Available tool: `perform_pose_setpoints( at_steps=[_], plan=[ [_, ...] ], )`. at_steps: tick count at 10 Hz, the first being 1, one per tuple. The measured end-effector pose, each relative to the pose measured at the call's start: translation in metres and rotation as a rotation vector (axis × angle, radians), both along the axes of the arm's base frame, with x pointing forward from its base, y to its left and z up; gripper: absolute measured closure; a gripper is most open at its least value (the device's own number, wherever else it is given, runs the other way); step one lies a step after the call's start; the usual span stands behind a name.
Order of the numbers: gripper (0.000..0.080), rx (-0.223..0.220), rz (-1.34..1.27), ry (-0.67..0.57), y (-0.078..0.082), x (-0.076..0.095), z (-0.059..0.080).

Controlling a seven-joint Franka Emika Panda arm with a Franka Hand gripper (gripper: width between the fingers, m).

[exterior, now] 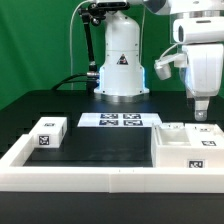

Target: Assemble cabinet

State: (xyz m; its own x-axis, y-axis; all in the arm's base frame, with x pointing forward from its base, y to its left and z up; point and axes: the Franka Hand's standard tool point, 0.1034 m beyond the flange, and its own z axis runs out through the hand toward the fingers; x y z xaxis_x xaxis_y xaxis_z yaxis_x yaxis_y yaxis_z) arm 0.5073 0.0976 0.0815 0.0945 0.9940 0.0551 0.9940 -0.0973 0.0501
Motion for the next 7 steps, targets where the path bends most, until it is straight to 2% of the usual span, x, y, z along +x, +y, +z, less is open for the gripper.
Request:
perform_pose_setpoints(
  at_steps=[1,3,6,7],
  plan=[
    [0.0002,-0.012,0.004,0.020,-0.004,-0.022,-0.002],
    [0.0002,-0.033,-0.052,0.034,-0.010,-0.058,0.004],
    [0.0002,-0.029,-0.052,0.038,-0.011,-0.056,0.000],
    [0.0002,-0.022,-0.056,0.041,-0.013,-0.067,-0.009]
  ],
)
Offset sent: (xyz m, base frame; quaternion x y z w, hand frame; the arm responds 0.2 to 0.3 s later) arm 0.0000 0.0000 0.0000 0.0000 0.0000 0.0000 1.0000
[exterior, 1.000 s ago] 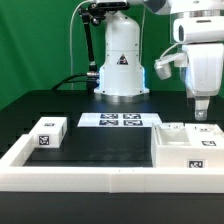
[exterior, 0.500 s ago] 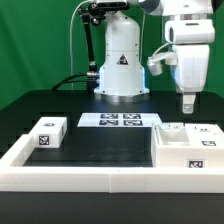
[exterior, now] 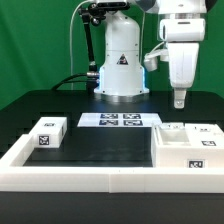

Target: Assemble cabinet

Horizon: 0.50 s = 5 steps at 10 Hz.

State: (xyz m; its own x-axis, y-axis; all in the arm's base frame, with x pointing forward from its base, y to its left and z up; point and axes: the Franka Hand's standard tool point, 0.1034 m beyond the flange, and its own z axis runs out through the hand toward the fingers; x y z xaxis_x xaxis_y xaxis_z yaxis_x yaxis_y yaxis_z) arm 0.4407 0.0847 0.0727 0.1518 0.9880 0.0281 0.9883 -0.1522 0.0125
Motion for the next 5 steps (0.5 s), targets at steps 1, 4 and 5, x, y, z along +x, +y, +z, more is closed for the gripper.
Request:
perform_pose_setpoints(
  at_steps=[1,4,5],
  plan=[
    [0.0002,0.009,-0.007,-0.006,0.007,-0.012,-0.005],
    [0.0002,0.037,-0.001,0.001,0.013,-0.034,-0.029],
    [0.0002,0.041,0.001,0.011,0.015,-0.036,-0.033]
  ],
)
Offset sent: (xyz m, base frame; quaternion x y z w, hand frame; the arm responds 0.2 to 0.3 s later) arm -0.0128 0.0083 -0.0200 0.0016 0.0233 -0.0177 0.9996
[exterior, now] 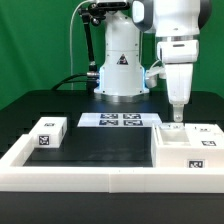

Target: Assemble cabinet

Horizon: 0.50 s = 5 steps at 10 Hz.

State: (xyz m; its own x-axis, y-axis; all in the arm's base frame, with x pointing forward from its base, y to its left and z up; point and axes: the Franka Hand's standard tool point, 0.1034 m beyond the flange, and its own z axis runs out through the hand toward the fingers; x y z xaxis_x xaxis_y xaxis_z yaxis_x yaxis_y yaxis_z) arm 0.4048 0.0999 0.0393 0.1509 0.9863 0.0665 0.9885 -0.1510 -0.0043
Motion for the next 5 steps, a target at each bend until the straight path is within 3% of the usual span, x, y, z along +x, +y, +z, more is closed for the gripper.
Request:
perform_pose_setpoints(
  at_steps=[1,5],
  plan=[
    [0.0002,0.009,0.023,0.000,0.008,0.002,-0.008],
    [0.0002,0.021,0.012,0.032,0.004,-0.007,-0.026]
  ],
)
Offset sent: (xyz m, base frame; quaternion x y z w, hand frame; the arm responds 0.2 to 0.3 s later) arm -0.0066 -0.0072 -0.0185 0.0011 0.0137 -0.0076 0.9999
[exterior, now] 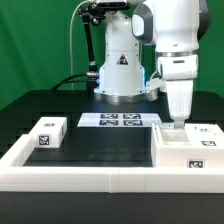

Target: Assemble cabinet

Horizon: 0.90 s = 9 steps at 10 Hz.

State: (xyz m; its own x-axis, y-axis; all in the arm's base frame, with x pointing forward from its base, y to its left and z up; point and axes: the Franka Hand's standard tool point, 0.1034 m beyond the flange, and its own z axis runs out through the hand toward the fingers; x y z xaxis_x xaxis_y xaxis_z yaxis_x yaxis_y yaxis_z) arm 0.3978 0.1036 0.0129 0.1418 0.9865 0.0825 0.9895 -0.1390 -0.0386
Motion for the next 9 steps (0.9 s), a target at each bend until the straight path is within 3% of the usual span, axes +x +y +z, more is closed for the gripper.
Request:
perform_pose_setpoints(
  at_steps=[1,2,3,5,6,7,8,9],
  plan=[
    [0.0002,0.000,-0.001,0.002,-0.0002,-0.0006,-0.0008],
    [0.0105,0.000,-0.003,0.005,-0.0010,-0.0013,-0.0020],
    [0.0105,0.000,-0.003,0.005,-0.0010,-0.0015,-0.0021],
    [0.0429,0.000,-0.004,0.008,-0.0016,-0.0021,-0.0028],
    [0.0429,0.000,-0.006,0.009,-0.0024,-0.0023,-0.0032],
    [0.0612,0.000,-0.007,0.009,-0.0026,-0.0023,-0.0032],
    [0.0730,0.001,-0.007,0.007,-0.0025,-0.0019,-0.0030],
    [0.0730,0.002,-0.008,0.003,-0.0026,-0.0009,-0.0023]
  ],
)
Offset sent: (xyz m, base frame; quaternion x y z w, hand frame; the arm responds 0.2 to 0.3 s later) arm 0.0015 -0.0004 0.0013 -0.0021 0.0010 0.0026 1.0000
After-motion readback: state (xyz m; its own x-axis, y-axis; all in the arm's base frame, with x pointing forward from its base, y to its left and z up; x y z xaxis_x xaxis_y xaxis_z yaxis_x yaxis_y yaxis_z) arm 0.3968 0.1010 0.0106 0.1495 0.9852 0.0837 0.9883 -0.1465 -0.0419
